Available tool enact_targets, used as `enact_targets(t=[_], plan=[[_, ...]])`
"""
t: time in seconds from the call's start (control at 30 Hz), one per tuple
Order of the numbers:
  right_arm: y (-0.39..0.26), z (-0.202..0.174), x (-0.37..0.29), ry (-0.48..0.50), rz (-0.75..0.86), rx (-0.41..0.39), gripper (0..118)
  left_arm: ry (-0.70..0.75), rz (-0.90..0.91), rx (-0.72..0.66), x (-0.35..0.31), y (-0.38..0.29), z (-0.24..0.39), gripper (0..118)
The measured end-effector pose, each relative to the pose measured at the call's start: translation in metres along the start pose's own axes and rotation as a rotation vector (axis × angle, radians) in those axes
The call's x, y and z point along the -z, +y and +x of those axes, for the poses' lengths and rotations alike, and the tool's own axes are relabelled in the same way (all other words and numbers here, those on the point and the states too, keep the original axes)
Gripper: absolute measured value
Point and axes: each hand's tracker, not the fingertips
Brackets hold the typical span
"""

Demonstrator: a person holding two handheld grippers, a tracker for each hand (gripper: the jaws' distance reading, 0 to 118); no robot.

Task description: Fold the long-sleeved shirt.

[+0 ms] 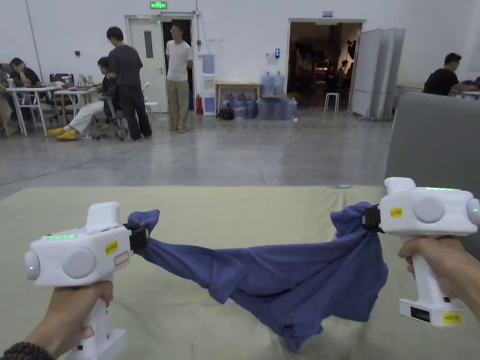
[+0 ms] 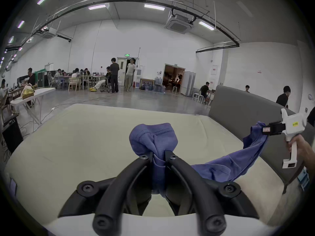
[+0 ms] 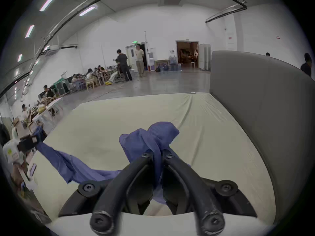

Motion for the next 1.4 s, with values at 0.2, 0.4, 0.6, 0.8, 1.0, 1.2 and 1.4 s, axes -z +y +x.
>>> enact_targets(t=[0.2, 0.4, 0.6, 0.8, 1.0, 1.2, 1.4], plan=[[-0.096, 0.0, -0.065, 0.035, -0.089, -0.047, 4, -0.099, -0.024, 0.007, -0.075, -0.069, 0.009, 5], [-0.223, 0.005, -0.104, 0.054, -0.285, -0.053, 4, -0.134, -0.185, 0.02, -0.13, -0.187, 0.008, 5], [-0.31, 0.01, -0.096, 0.035, -0.485, -0.086, 4, -0.121, -0.311, -0.026, -0.15, -0.263, -0.013, 5], [-0.308, 0.01, -0.096, 0.029, -0.465, -0.092, 42, -0.125, -0.281, -0.102, -0.166, -0.267, -0.02, 56], [-0.27, 0.006, -0.156, 0.083, -0.32, -0.061, 108, -0.13, -0.174, -0.131, -0.22, -0.23, -0.016, 117], [-0.276, -0.004, -0.157, 0.068, -0.322, -0.023, 0, -0.014, -0.28, -0.213, -0.188, -0.212, -0.015, 0], [-0.28, -0.006, -0.151, 0.107, -0.361, -0.034, 0, 0.217, -0.379, -0.193, -0.173, -0.204, -0.025, 28]])
